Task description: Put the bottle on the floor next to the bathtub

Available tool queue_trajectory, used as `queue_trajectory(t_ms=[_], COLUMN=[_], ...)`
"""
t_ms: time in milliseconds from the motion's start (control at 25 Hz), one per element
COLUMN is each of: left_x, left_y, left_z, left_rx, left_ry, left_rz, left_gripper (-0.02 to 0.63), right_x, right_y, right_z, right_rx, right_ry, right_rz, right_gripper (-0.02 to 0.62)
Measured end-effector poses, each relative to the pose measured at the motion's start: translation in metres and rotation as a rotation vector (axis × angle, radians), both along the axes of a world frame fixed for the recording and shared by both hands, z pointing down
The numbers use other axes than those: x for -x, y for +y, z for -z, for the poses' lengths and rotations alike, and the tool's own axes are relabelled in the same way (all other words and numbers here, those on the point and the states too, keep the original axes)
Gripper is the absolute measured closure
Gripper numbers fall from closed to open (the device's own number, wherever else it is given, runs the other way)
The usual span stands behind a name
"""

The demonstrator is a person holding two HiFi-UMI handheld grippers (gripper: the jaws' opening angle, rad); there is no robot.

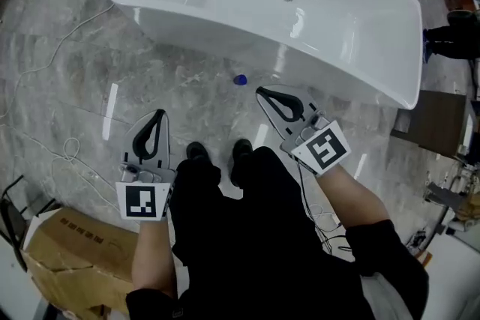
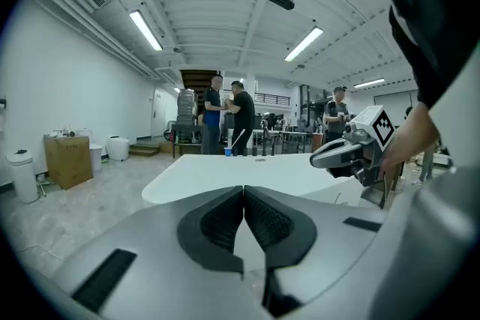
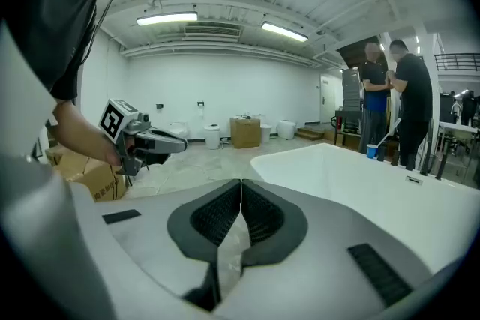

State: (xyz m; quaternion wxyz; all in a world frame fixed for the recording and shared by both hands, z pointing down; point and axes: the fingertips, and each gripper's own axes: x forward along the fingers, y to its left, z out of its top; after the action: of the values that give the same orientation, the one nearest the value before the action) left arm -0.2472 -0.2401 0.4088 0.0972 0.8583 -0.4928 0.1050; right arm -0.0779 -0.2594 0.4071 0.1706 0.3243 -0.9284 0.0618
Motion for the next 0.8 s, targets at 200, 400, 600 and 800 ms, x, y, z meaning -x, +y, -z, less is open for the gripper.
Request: queue_trajectory(t_ms=[200,400,600,800], left_x=[-0.009,-0.019,-0.033,-0.046], left_y=[0.022,0.037,0.041,0.045], left_z=[0.091,0.168,0.197,0.229], left_rx=[0.012,-0.025,-0.015,-0.022], left_ry=[0.023,0.078,0.06,0.041], left_rz=[-0.035,-0.081,-0.171,-0.2], left_gripper=[0.589,0.59,0.589,0.59], right_x=[0.006,0.0,-0.005,-0.012], right_y=[0.04,0.06,0.085,0.11], right_z=[0.092,0.169,0.215,0.253], right_rx=[0.085,0.073,0.085,0.039], right_ry=[0.01,-0.057,-0.137,-0.16], right_rz=[-0.027,-0.152,-0.238,-0.258], right_gripper=[0.566,0.566,0.566,0.566])
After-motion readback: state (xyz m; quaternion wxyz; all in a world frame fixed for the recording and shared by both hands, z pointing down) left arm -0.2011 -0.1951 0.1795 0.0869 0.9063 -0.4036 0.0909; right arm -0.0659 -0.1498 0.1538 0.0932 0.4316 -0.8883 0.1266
